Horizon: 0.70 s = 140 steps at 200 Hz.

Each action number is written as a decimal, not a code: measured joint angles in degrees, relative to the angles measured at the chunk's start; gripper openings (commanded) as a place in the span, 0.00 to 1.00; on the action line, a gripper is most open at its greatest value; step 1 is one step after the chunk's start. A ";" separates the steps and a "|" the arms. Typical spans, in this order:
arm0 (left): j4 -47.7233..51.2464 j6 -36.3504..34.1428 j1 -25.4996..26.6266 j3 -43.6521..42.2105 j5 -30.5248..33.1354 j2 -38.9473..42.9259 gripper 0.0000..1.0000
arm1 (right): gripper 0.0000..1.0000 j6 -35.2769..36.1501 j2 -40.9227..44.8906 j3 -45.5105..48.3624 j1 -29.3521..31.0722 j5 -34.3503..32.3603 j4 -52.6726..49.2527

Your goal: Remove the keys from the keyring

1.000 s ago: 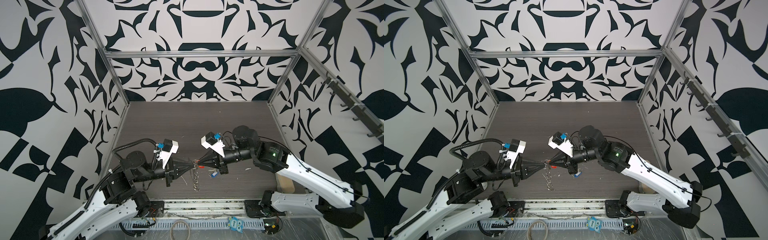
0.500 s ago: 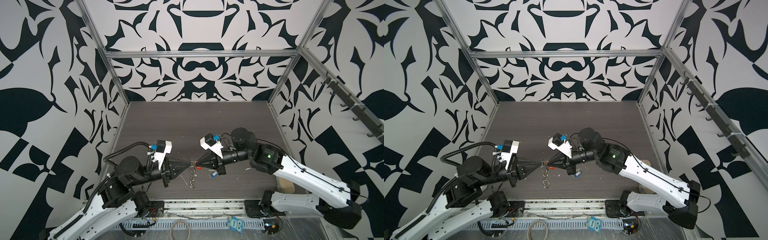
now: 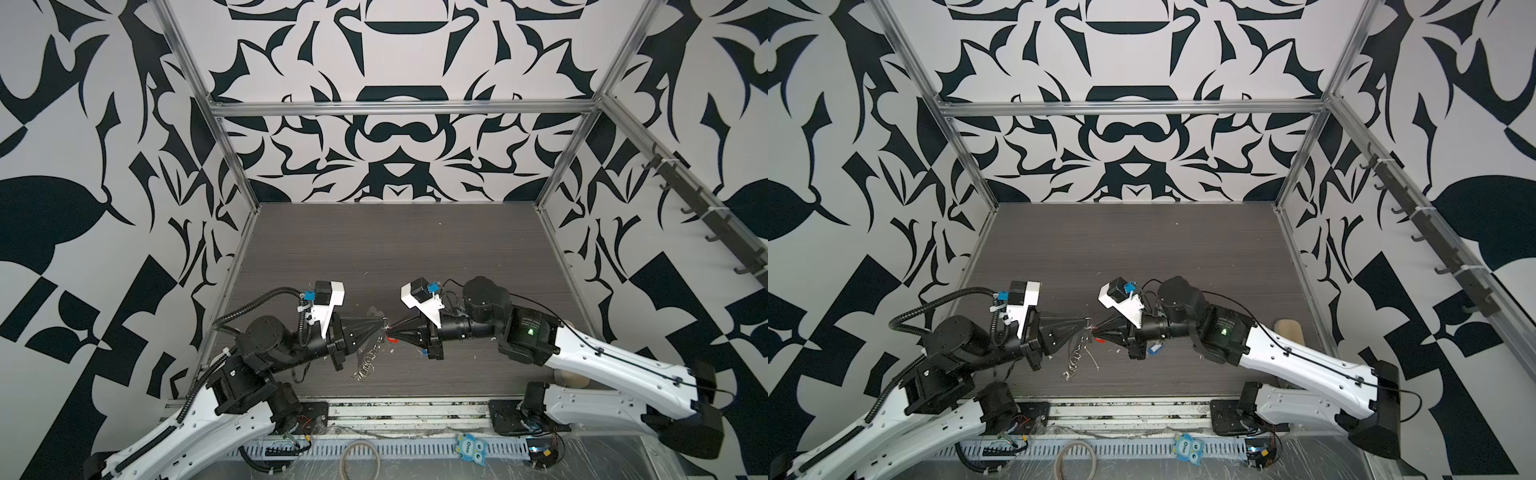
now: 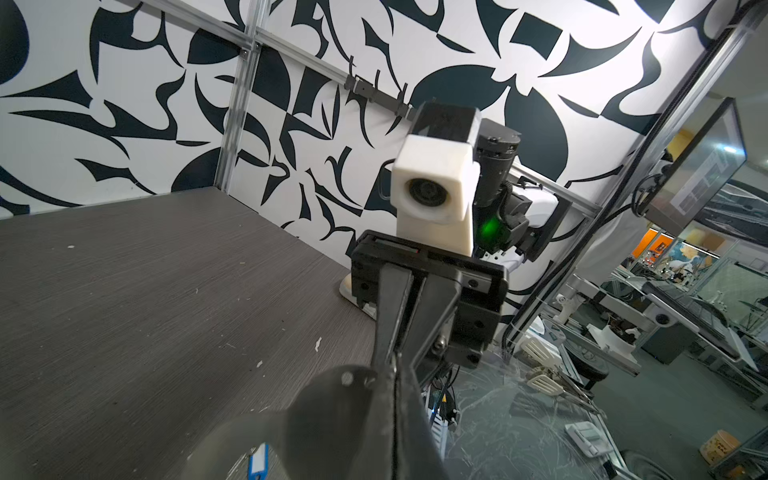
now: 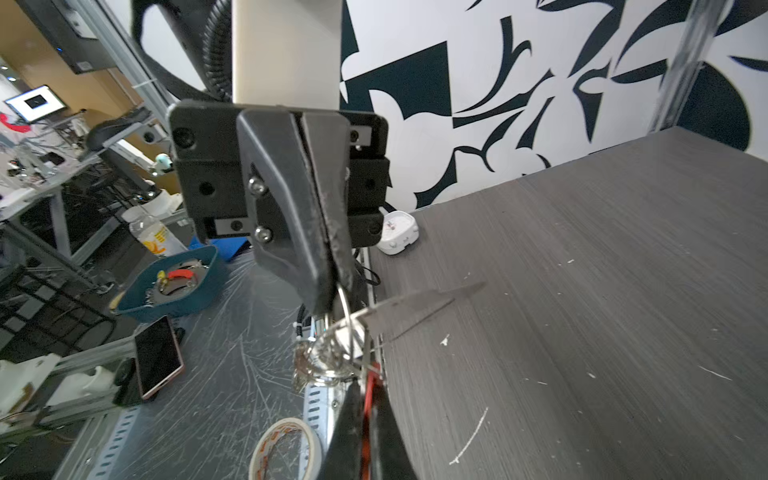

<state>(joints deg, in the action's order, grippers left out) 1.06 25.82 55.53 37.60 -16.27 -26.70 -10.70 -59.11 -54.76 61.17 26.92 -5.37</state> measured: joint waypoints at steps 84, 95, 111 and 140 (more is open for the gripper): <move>-4.57 0.02 0.04 0.70 -2.51 1.25 0.00 | 0.43 -2.49 7.56 -2.78 0.07 -3.23 0.50; -5.38 0.15 0.04 0.61 -2.73 1.25 0.00 | 0.43 -2.75 6.49 -3.63 0.07 -3.17 1.97; -6.10 0.33 0.04 0.48 -3.04 1.16 0.00 | 0.43 -3.19 4.55 -4.02 0.07 -2.67 4.61; -6.32 0.52 0.04 0.44 -3.13 1.07 0.00 | 0.44 -4.63 1.57 -3.91 0.13 -0.35 8.11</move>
<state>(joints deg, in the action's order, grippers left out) -5.26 26.35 55.57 38.04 -19.40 -25.63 -15.33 -57.54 -58.67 61.30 26.57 2.74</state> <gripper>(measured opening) 0.048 0.436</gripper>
